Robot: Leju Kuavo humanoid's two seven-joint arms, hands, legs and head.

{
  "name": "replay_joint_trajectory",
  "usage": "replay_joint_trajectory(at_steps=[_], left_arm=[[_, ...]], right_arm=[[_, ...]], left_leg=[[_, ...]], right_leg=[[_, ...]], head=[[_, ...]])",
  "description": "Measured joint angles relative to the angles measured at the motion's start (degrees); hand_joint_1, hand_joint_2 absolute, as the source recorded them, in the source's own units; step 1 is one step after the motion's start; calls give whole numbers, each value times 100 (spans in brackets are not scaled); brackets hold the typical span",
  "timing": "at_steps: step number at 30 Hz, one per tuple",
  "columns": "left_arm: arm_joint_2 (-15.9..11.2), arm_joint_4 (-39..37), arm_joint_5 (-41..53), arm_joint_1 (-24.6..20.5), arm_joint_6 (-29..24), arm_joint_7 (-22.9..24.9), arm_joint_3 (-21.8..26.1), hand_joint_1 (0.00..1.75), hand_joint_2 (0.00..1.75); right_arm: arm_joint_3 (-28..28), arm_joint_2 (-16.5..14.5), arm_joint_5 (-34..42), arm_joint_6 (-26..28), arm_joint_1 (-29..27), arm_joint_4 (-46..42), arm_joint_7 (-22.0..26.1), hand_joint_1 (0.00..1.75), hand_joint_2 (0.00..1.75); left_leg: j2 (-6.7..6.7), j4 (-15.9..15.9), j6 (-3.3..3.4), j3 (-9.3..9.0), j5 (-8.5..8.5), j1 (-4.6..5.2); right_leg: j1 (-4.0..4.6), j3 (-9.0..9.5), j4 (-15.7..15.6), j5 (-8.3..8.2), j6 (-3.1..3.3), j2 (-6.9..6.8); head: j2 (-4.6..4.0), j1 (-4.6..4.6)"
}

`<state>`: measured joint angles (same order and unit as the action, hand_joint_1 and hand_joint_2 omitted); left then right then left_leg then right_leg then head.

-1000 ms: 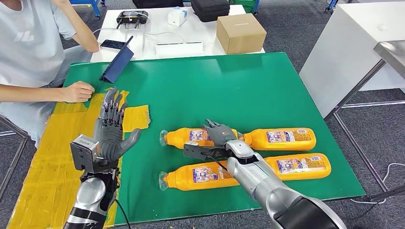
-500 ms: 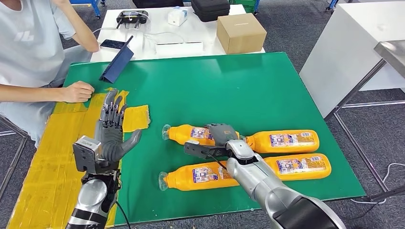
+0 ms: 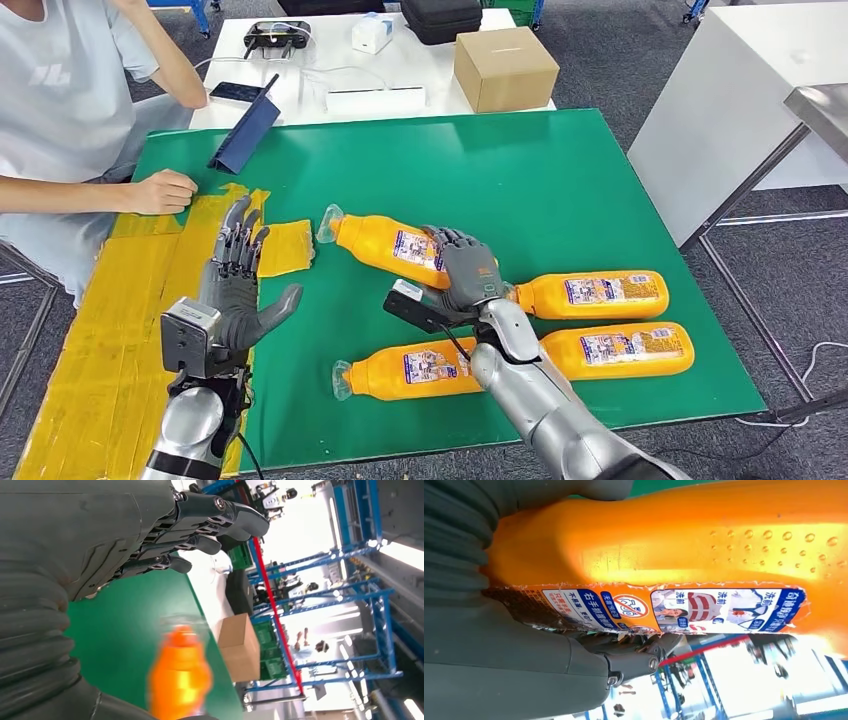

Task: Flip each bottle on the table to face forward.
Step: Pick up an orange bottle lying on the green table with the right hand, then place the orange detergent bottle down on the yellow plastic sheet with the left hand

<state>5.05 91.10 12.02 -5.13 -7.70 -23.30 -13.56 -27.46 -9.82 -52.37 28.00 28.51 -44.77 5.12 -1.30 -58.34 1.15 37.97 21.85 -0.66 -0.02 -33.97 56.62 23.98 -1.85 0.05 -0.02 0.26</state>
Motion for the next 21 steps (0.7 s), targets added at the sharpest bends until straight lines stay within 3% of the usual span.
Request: replay_joint_trajectory(at_steps=[10,17,21], left_arm=[[-4,168,225,158,107,80,-231,0,175],[-5,188,252,170,118,92,-316,0,175],[-27,197,431,169,175,108,-439,0,175]], right_arm=[[402,89,1080,-53,-1533,-2877,874,175,175],[454,130,1267,-125,-1863,-3566,967,175,175],[489,125,2391,-572,-2098,-3877,1511,171,175]], left_leg=[[3,0,-3,6,3,0],[6,0,-3,3,3,0],[1,0,-3,4,2,0]], right_leg=[[0,-8,-1,0,1,0],[0,-8,-1,-1,2,1],[0,-7,-1,-1,1,0]], head=[[0,0],[0,-1],[0,0]])
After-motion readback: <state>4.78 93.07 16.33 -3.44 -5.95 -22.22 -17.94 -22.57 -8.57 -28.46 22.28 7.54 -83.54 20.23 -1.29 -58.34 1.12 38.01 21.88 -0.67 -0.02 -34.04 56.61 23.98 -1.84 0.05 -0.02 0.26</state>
